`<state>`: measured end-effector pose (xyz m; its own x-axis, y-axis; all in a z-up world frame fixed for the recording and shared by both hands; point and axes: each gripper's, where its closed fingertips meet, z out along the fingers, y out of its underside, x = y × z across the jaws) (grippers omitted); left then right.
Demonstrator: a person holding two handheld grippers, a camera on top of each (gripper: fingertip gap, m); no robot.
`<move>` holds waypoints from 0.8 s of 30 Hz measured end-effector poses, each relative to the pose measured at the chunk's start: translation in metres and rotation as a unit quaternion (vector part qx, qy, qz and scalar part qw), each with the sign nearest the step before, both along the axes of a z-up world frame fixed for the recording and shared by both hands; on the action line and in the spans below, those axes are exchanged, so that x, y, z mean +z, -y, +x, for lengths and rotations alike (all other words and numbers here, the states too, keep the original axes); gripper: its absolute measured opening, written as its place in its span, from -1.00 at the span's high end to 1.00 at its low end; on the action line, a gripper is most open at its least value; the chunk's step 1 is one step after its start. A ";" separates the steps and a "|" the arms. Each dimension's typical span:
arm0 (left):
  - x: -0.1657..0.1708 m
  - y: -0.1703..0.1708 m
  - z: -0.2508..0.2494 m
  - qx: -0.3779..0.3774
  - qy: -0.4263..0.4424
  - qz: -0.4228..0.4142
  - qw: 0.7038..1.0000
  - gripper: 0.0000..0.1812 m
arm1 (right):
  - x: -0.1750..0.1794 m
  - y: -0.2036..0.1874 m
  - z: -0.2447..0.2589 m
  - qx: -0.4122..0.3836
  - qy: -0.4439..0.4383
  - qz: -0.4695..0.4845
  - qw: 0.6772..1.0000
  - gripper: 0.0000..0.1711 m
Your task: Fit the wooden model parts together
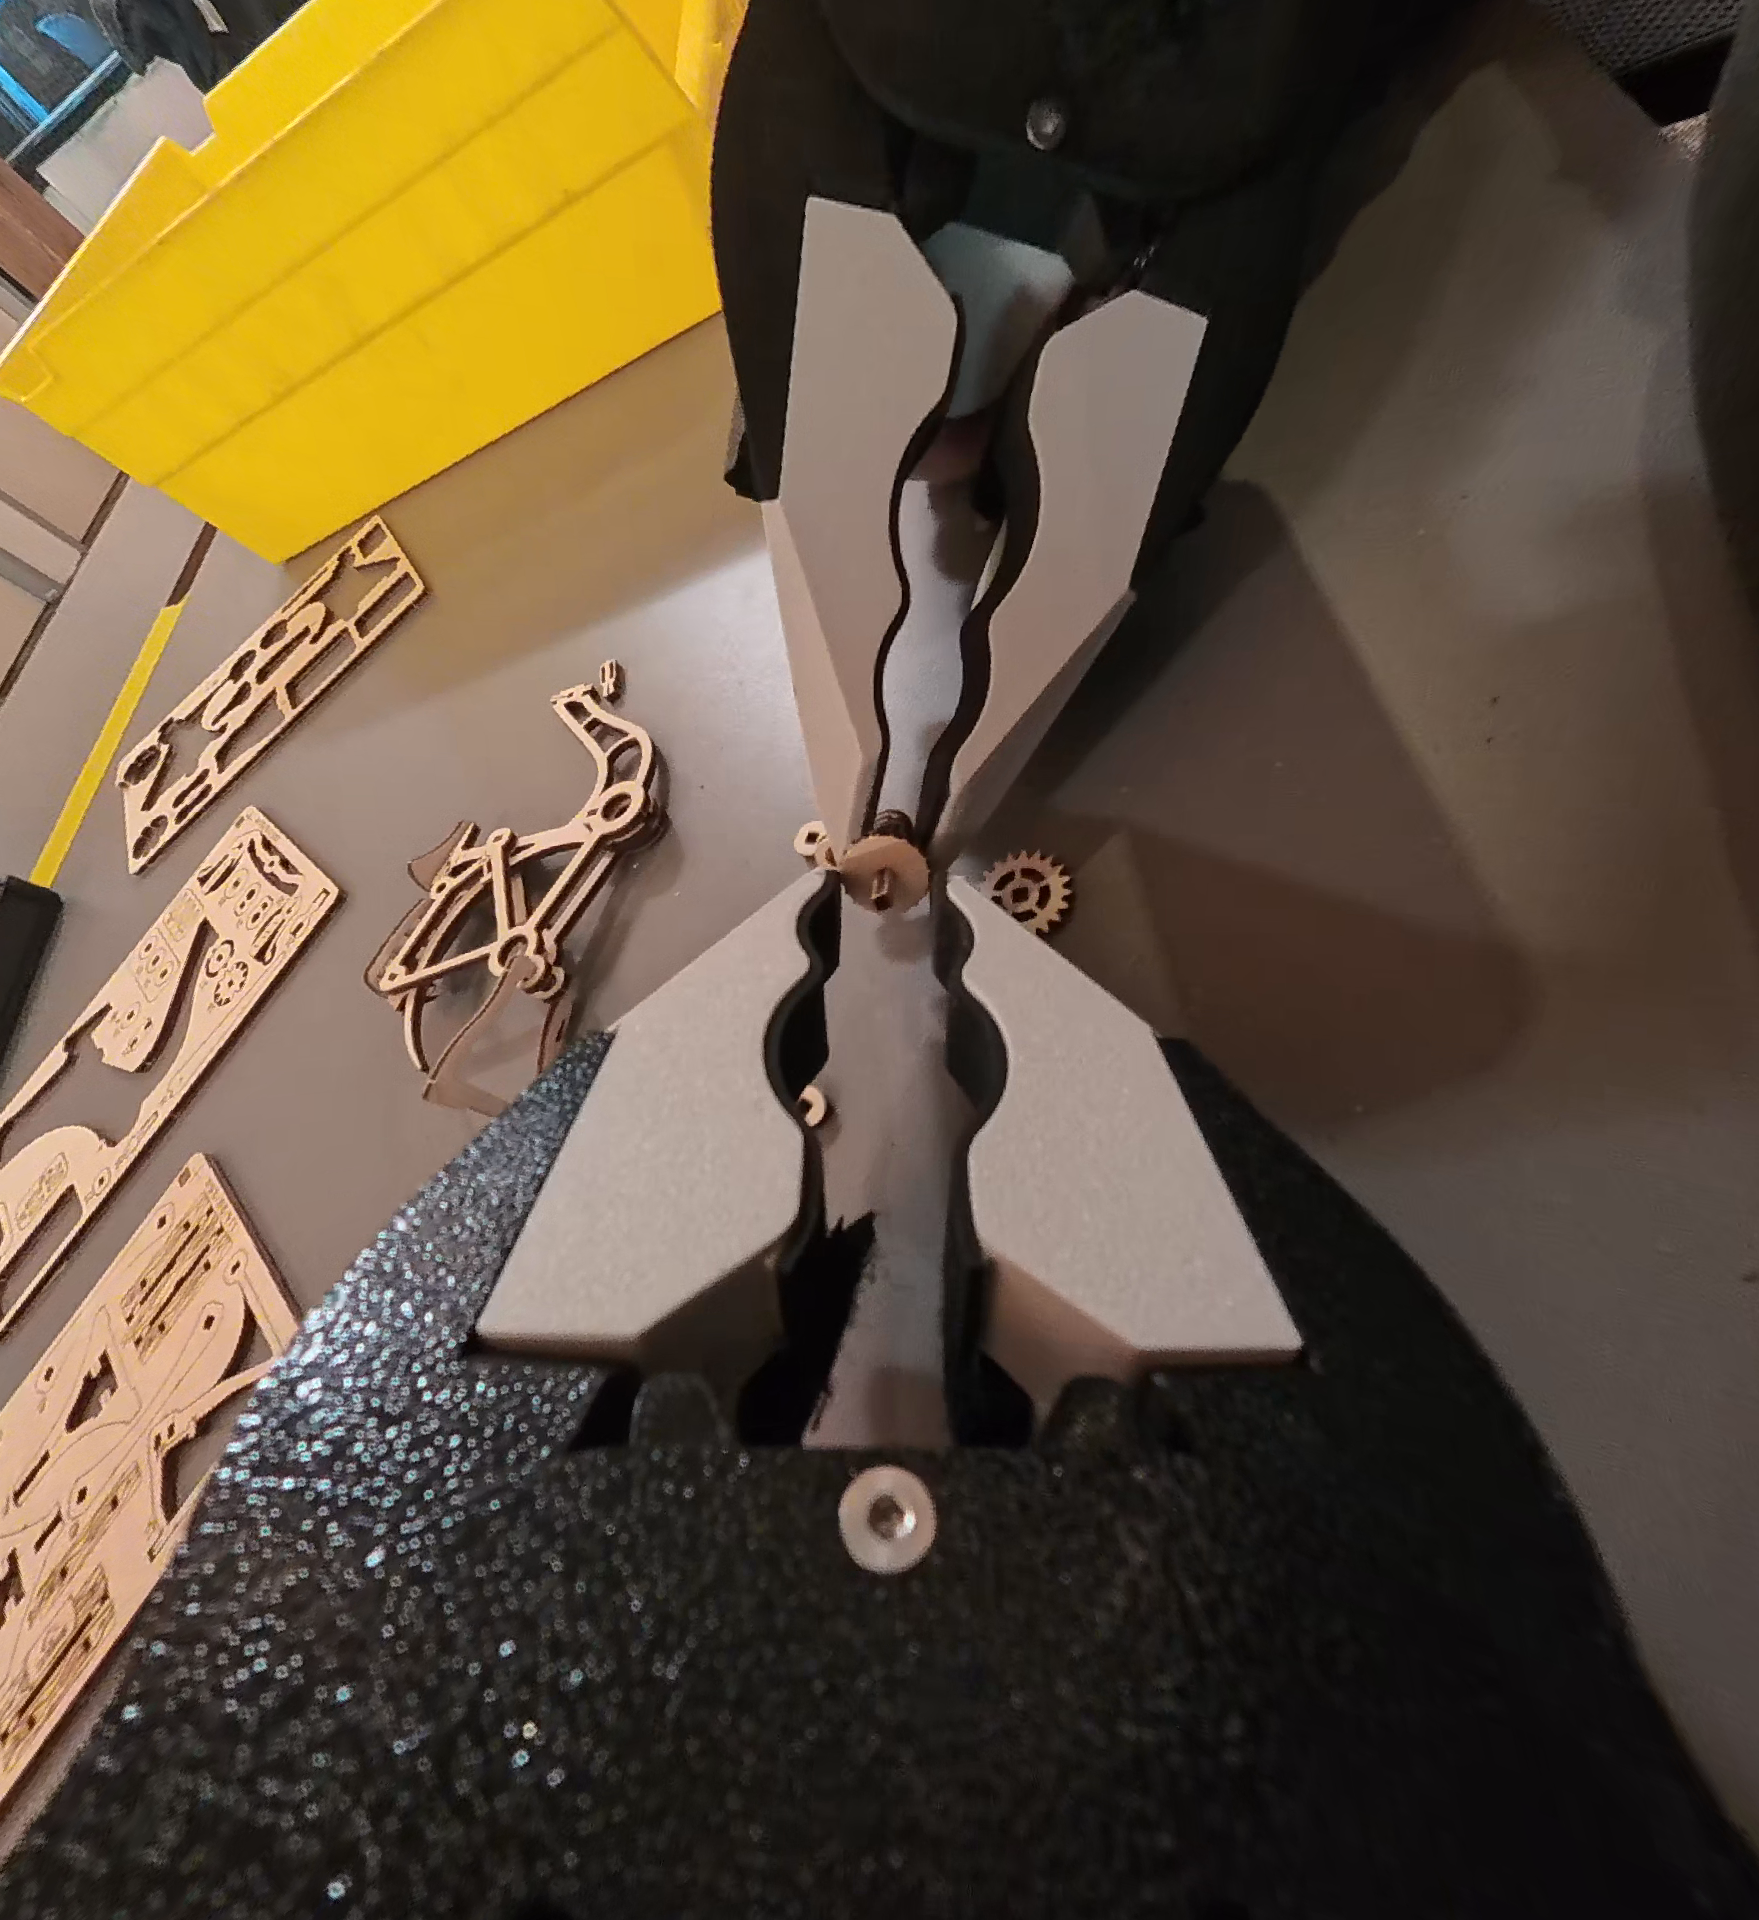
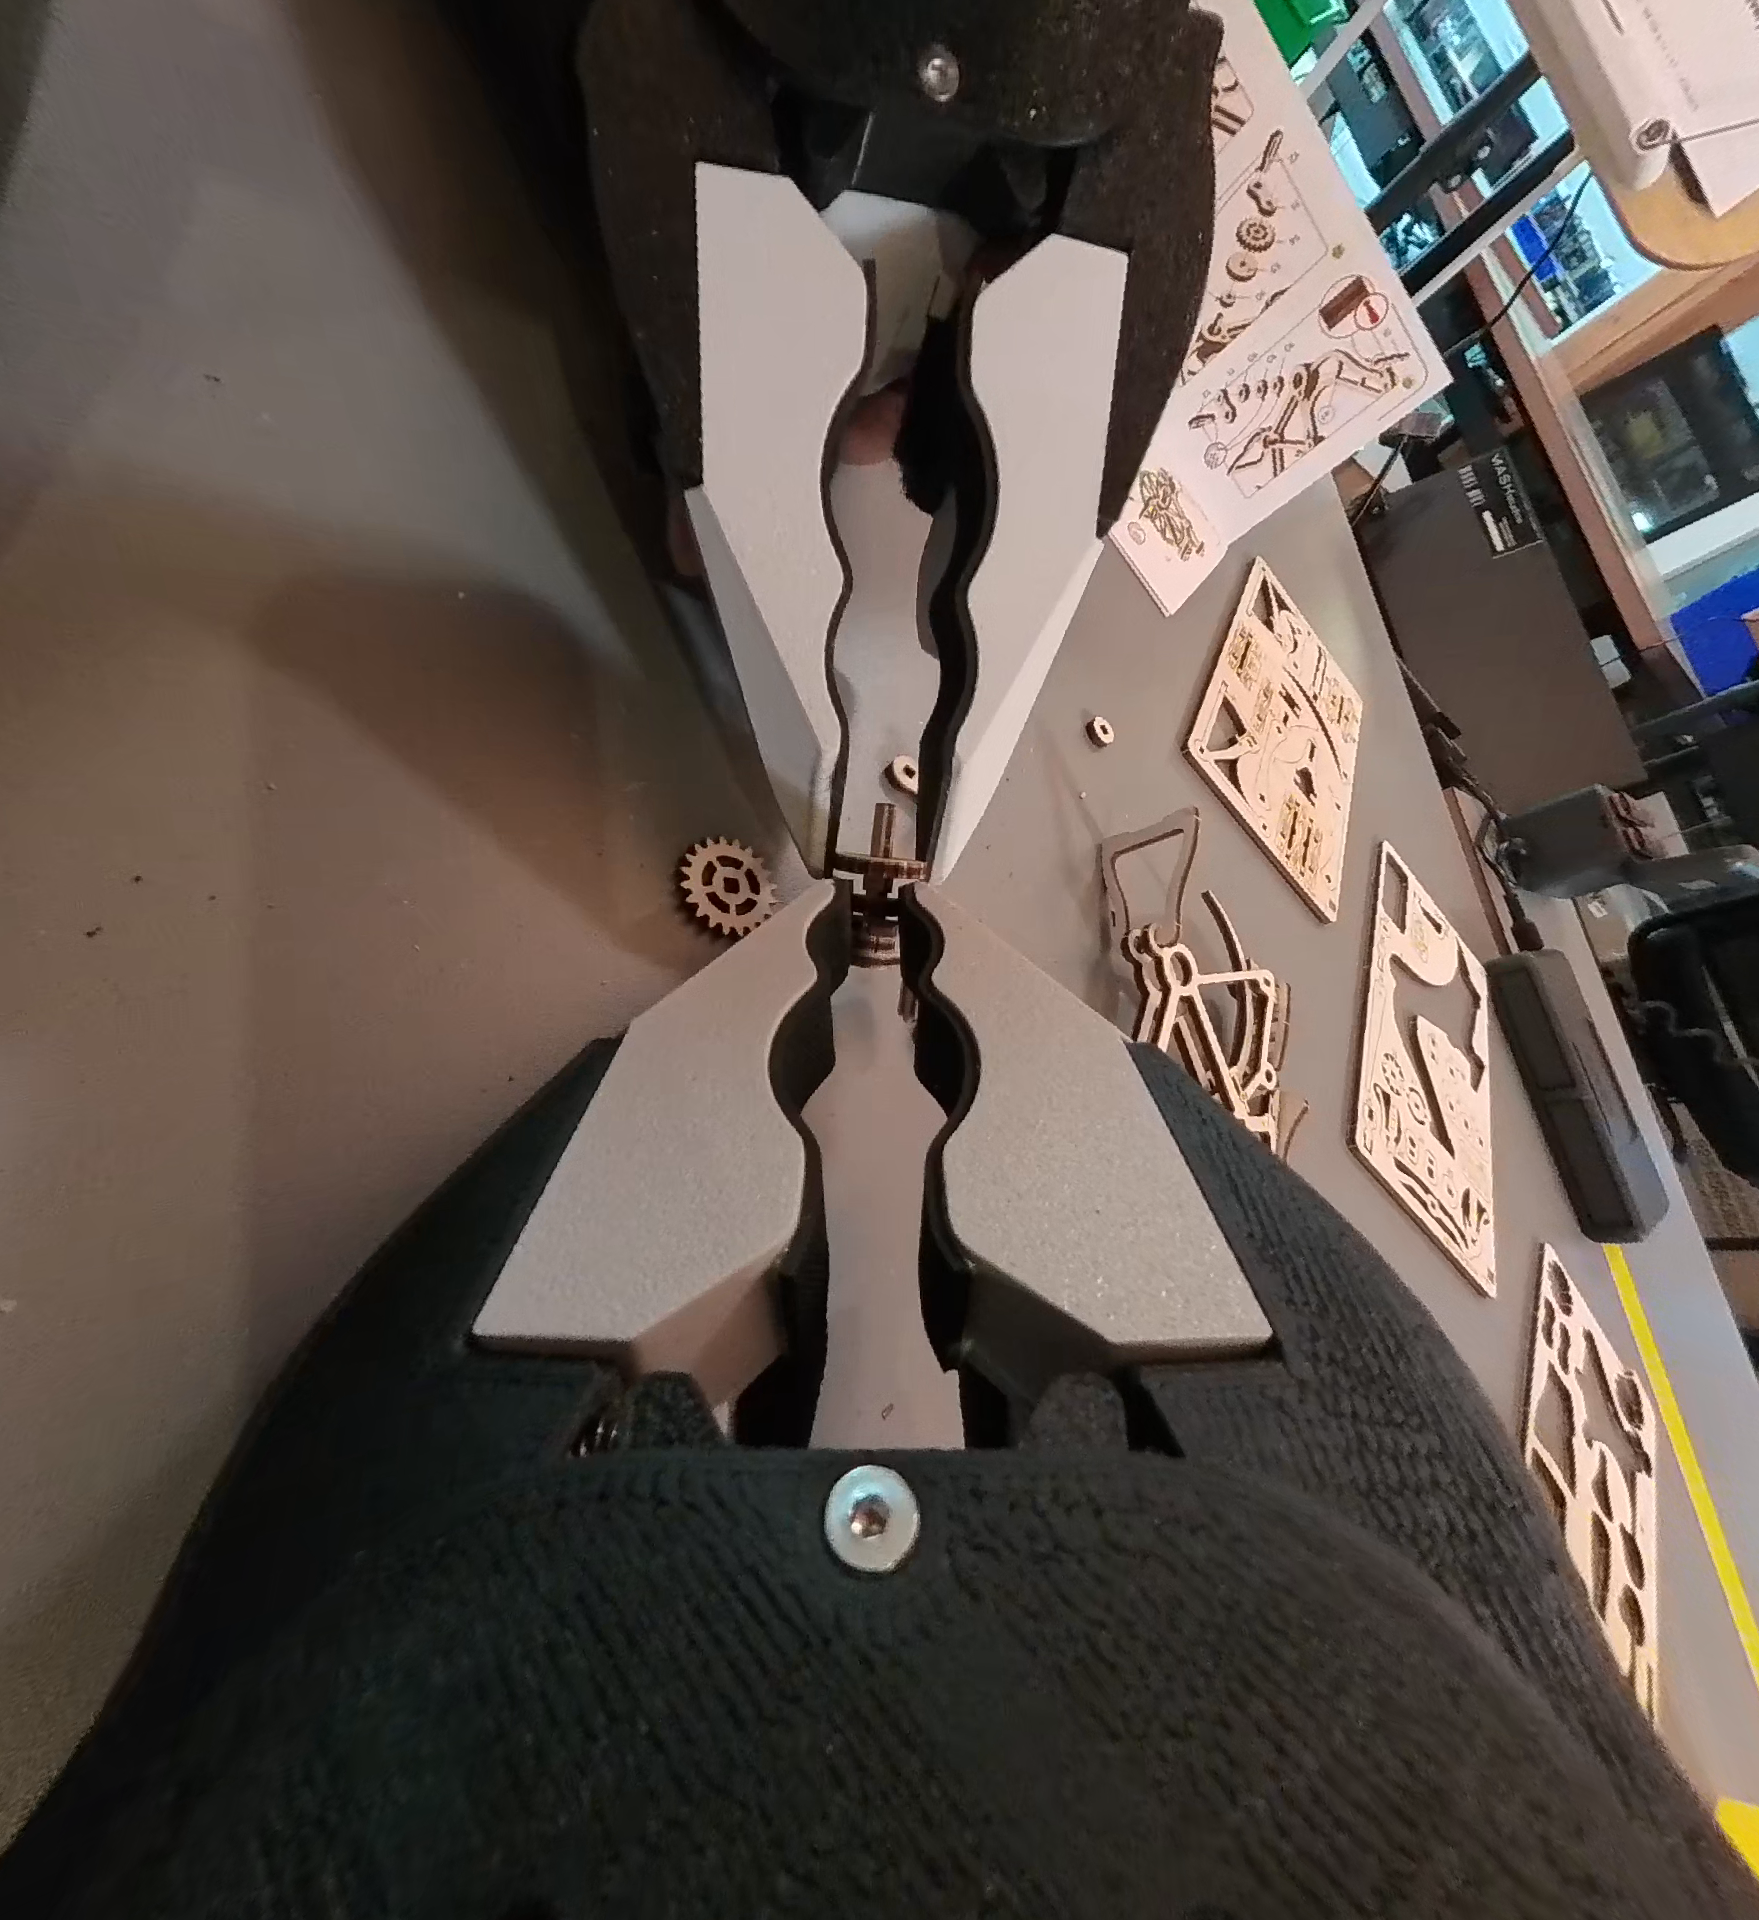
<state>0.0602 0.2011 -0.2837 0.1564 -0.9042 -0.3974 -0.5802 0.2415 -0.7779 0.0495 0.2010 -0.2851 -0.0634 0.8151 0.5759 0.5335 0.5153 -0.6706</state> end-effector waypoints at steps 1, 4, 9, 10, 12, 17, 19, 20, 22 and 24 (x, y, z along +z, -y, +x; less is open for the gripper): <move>0.000 0.000 0.000 0.001 0.000 -0.001 1.000 0.84 | 0.000 0.000 0.000 0.001 0.000 -0.001 1.000 0.92; -0.001 0.000 0.000 0.004 -0.001 -0.007 1.000 0.84 | 0.000 0.000 0.000 0.000 0.001 -0.003 1.000 0.92; -0.004 0.004 -0.001 0.002 -0.010 -0.050 0.999 0.85 | -0.003 0.004 -0.001 0.000 0.011 -0.013 1.000 0.93; -0.004 0.005 -0.001 0.000 -0.016 -0.045 0.999 0.86 | -0.003 0.005 -0.001 0.000 0.012 -0.016 1.000 0.92; -0.003 0.006 -0.002 -0.003 -0.028 -0.025 0.999 0.86 | -0.004 0.005 0.000 0.001 0.015 -0.021 1.000 0.93; 0.014 -0.003 -0.018 0.020 0.008 -0.052 0.998 0.86 | -0.006 -0.007 0.011 -0.025 0.024 -0.049 0.998 0.92; 0.004 -0.003 -0.017 0.012 -0.007 -0.050 0.999 0.85 | -0.006 -0.006 0.009 -0.020 0.024 -0.043 0.999 0.92; 0.002 -0.001 -0.015 0.007 -0.009 -0.055 0.998 0.85 | -0.006 -0.005 0.008 -0.019 0.025 -0.036 0.999 0.92; 0.000 0.000 -0.013 0.008 -0.012 -0.072 0.997 0.85 | -0.005 -0.006 0.009 -0.020 0.023 -0.034 0.999 0.92; -0.003 -0.002 -0.014 0.018 -0.015 -0.093 0.995 0.84 | -0.003 -0.008 0.010 -0.021 0.020 -0.028 0.999 0.92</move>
